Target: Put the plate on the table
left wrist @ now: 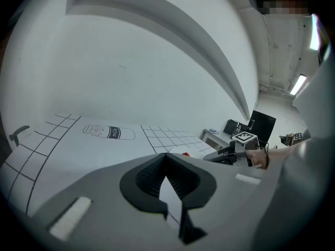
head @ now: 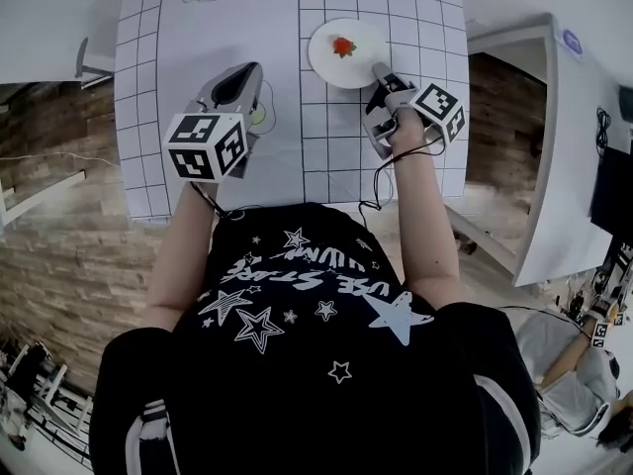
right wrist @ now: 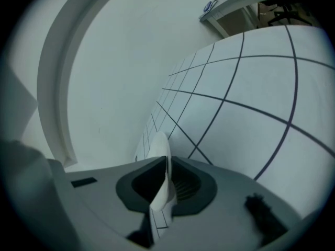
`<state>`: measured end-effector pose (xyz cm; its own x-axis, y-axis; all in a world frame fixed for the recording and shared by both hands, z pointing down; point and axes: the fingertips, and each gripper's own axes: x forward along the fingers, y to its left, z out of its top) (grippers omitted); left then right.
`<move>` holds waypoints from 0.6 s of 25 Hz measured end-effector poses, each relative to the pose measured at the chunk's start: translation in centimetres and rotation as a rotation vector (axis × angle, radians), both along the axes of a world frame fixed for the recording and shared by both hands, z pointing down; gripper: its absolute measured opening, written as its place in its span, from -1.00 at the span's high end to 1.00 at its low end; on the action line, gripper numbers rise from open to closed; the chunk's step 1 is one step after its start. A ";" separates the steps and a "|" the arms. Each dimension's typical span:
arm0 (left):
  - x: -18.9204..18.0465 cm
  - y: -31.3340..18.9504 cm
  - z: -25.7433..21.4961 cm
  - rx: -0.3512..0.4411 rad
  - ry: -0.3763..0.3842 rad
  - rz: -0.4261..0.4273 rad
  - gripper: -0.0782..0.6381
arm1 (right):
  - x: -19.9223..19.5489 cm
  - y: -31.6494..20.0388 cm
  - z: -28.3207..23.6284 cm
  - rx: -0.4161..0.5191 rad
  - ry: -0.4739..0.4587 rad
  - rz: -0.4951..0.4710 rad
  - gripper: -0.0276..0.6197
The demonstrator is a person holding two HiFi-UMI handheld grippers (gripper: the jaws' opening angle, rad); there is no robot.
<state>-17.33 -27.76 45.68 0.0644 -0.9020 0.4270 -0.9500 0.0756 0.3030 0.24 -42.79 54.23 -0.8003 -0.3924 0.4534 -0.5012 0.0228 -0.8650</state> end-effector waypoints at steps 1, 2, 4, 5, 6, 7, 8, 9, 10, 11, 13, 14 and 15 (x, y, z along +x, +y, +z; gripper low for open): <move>0.0 0.1 -0.1 0.001 -0.004 0.001 0.76 | 0.0 0.1 0.1 0.007 0.015 -0.009 0.84; 0.1 0.2 -0.2 0.002 -0.009 0.002 0.76 | 0.0 0.1 0.1 0.016 0.031 -0.020 0.84; 0.2 0.4 -0.4 0.006 -0.013 0.000 0.76 | 0.0 0.2 0.1 0.034 0.059 -0.038 0.82; 0.2 0.5 -0.5 0.008 -0.013 -0.001 0.76 | 0.1 0.1 0.2 0.039 0.071 -0.044 0.70; 0.3 0.5 -0.5 0.008 -0.012 -0.001 0.76 | 0.1 0.1 0.2 0.045 0.083 -0.049 0.60; 0.4 0.6 -0.5 0.007 -0.013 0.000 0.76 | 0.2 0.1 0.2 0.051 0.097 -0.054 0.59; 0.5 0.7 -0.6 0.006 -0.013 0.001 0.76 | 0.3 0.0 0.2 0.059 0.112 -0.059 0.58; 0.7 0.9 -0.6 0.006 -0.014 0.002 0.76 | 0.5 0.0 0.2 0.065 0.124 -0.061 0.57; 0.8 1.0 -0.7 0.006 -0.015 0.004 0.76 | 0.7 0.0 0.1 0.070 0.133 -0.060 0.56; 0.9 1.1 -0.8 0.008 -0.017 0.005 0.76 | 0.9 -0.1 0.1 0.073 0.137 -0.057 0.56; 1.1 1.2 -1.0 0.010 -0.023 0.006 0.76 | 1.4 -0.2 -0.2 0.079 0.133 -0.044 0.56; 1.2 1.3 -1.1 0.012 -0.025 0.006 0.76 | 1.6 -0.2 -0.4 0.083 0.122 -0.036 0.56; 1.2 1.3 -1.2 0.014 -0.027 0.006 0.76 | 1.8 -0.2 -0.7 0.086 0.105 -0.027 0.56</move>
<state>-16.09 -26.45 44.48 0.0585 -0.9077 0.4156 -0.9583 0.0655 0.2781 2.00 -43.03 53.51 -0.7610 -0.4124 0.5008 -0.5870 0.1093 -0.8022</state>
